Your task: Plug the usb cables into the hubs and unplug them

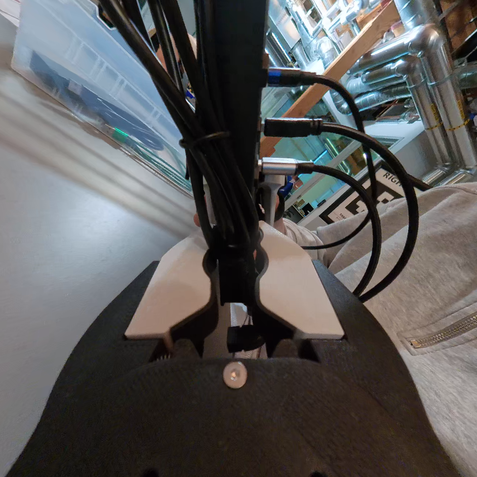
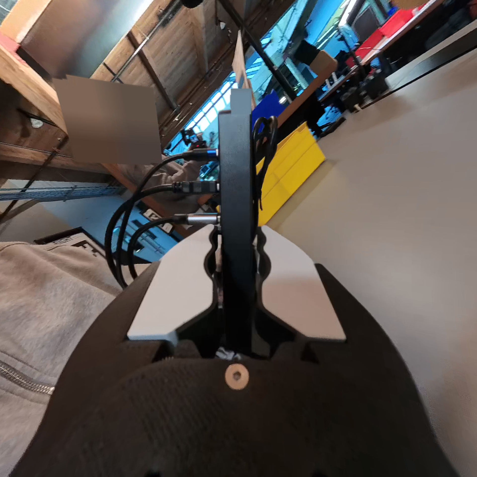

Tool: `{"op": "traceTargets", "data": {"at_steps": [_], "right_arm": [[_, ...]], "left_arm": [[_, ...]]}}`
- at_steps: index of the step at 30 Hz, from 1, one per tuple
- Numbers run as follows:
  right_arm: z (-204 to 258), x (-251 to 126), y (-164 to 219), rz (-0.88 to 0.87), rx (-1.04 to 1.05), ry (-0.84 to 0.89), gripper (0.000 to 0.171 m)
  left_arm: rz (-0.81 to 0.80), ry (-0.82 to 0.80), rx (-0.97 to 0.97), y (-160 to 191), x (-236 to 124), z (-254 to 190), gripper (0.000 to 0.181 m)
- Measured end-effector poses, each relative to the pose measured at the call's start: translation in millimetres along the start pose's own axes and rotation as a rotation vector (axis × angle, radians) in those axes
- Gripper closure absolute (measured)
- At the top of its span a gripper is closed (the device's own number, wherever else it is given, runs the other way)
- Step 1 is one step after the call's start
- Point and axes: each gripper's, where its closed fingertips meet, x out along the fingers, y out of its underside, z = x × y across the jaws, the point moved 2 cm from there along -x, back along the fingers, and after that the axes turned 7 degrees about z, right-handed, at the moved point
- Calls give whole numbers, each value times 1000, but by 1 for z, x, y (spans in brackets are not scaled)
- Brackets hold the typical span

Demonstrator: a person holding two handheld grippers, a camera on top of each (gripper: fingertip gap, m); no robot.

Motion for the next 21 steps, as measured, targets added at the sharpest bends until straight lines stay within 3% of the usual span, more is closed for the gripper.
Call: {"op": "traceTargets", "data": {"at_steps": [7,12,21], "right_arm": [[-10,-38,-27,-62,-200,215,140],[-6,-27,-14,92,-528,381,143],[5,-11,2,235,-882,490,147]], "left_arm": [[-87,5,-117,-11,-18,13,156],[-128,26,-171,-15,-24,16,156],[-231,72,-286,-22,-33,22,159]]}}
